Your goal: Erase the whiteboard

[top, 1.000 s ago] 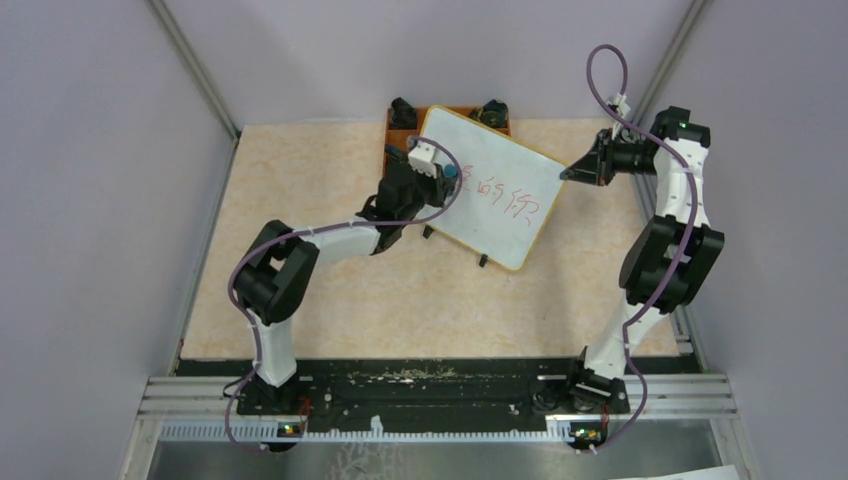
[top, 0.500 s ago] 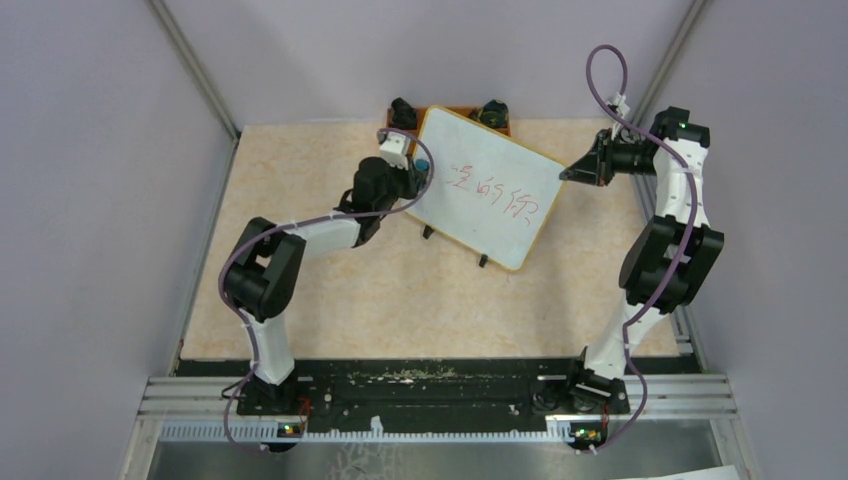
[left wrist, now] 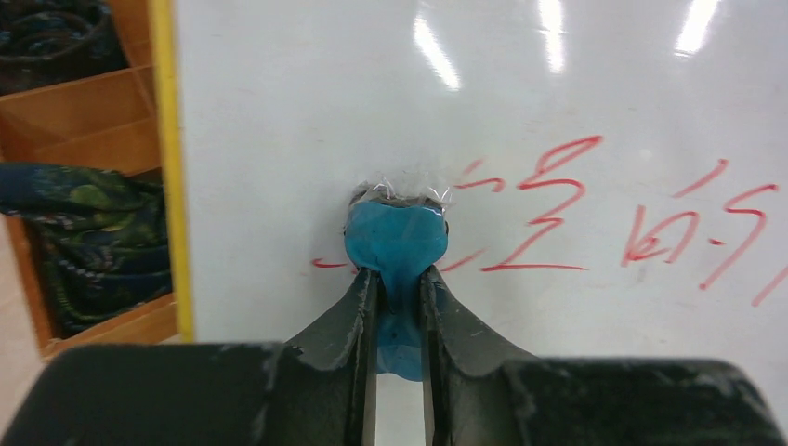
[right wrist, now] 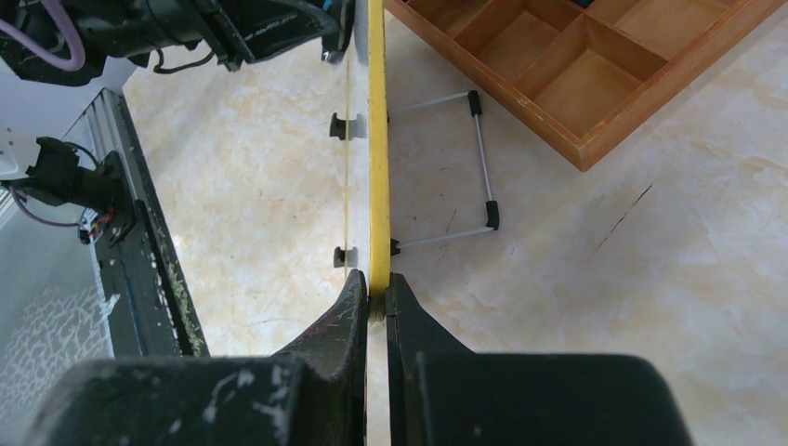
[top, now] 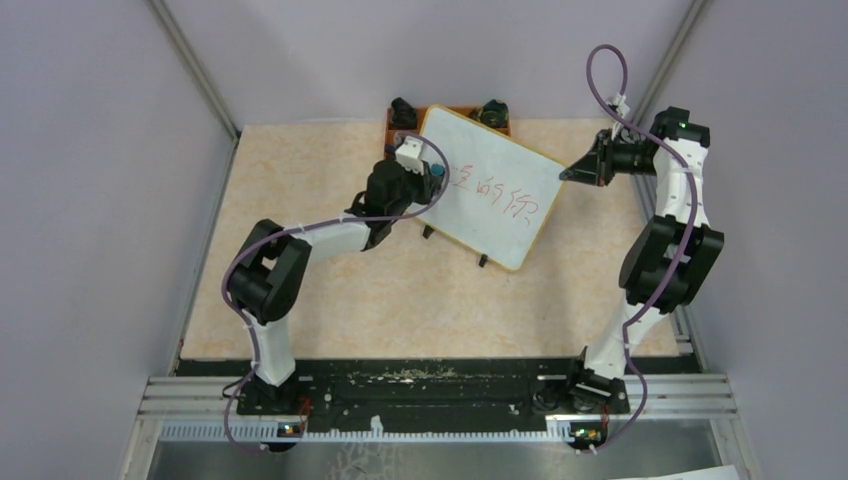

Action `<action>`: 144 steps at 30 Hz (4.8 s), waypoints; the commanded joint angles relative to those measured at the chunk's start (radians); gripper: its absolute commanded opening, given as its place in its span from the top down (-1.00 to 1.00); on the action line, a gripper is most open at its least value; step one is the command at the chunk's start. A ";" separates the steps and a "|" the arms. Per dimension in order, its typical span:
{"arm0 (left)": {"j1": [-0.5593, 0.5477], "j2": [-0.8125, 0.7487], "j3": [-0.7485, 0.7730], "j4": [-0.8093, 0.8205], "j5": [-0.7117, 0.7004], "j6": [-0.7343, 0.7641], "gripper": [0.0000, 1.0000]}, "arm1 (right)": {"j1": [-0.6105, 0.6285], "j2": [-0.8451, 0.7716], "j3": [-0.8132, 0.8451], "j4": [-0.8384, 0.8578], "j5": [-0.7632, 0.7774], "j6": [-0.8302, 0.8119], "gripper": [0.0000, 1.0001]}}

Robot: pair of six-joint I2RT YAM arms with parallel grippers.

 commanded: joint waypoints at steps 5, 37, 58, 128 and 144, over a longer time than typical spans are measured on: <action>-0.105 0.023 0.058 0.026 0.044 -0.041 1.00 | 0.023 -0.009 0.008 -0.063 0.049 -0.069 1.00; 0.088 0.009 -0.049 -0.003 -0.066 0.006 1.00 | 0.024 0.009 0.031 -0.104 0.063 -0.105 1.00; -0.116 0.077 0.095 -0.030 -0.011 -0.033 1.00 | 0.023 0.012 0.024 -0.137 0.057 -0.141 1.00; -0.118 0.042 0.146 -0.170 -0.235 0.128 1.00 | 0.031 -0.001 0.001 -0.170 0.072 -0.194 1.00; -0.191 0.062 0.169 -0.180 -0.154 0.064 1.00 | 0.031 0.004 -0.008 -0.170 0.067 -0.202 1.00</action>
